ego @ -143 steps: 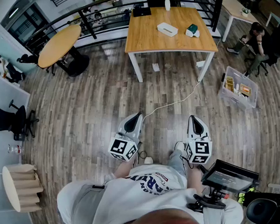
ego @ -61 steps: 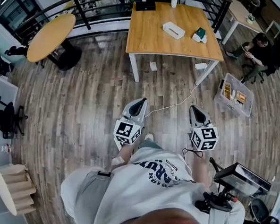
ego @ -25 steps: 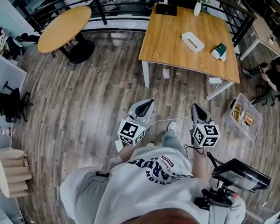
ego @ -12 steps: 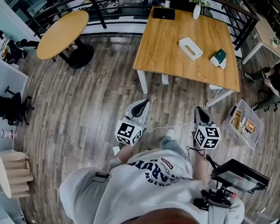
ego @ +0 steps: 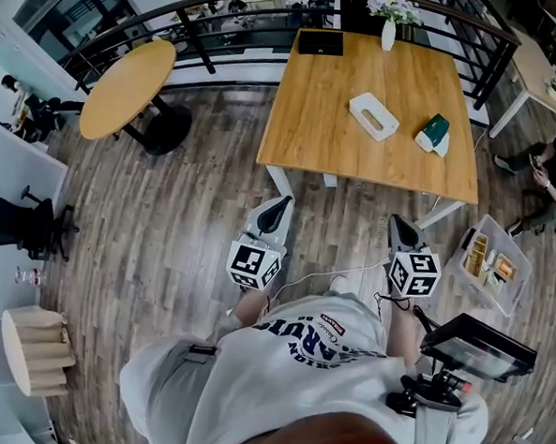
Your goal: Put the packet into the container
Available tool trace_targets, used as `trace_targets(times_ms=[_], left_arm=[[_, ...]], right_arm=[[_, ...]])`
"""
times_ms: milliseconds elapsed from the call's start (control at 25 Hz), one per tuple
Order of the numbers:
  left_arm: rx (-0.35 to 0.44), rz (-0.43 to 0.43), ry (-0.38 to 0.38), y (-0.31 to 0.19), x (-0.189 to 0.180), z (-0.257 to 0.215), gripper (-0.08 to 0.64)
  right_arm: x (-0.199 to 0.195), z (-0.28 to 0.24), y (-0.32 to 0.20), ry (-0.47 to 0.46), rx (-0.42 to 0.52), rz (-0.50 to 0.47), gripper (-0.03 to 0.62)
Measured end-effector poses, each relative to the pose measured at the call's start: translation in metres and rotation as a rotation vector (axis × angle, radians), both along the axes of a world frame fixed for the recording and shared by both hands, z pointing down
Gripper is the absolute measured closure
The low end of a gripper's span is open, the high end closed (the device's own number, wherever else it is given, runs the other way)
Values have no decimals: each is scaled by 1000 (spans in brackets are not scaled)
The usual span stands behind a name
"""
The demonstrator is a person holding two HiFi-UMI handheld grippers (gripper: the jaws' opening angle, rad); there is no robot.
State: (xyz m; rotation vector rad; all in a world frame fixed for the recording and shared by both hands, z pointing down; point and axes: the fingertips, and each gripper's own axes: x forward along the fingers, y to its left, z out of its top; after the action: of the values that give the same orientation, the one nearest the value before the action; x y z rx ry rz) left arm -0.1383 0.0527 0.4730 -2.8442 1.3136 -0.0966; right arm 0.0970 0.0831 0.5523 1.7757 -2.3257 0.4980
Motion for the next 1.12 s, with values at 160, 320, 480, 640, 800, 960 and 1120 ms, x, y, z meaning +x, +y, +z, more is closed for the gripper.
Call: trace_targets(times_ms=[160,320,480,640,800,960,1120], left_arm=[[0,-29,-7,-24,34,2,560],[-43,-29,21,-29,59,9,560],[-55,-19,11,-22,70,12,560],[-99,-28,-15,-30,69,25,560],[-111,-21,-23,-55,84,33,560],[-87,31,-18,-78,106,29,560],[-76,68,-10,-101,120,26,560]], right_arm=[[33,7,-26,-1,3,-27,583],[49,17,-39,12,0,-66,583],[52,26,-47,19,-23,-88,583],[47,27,-60,3,-24,-114,583],[47,32,-71,11,-20,-161,583],[59,48,-78,1,-63,-134,583],[74,52,-89,13,-83,-100,583]])
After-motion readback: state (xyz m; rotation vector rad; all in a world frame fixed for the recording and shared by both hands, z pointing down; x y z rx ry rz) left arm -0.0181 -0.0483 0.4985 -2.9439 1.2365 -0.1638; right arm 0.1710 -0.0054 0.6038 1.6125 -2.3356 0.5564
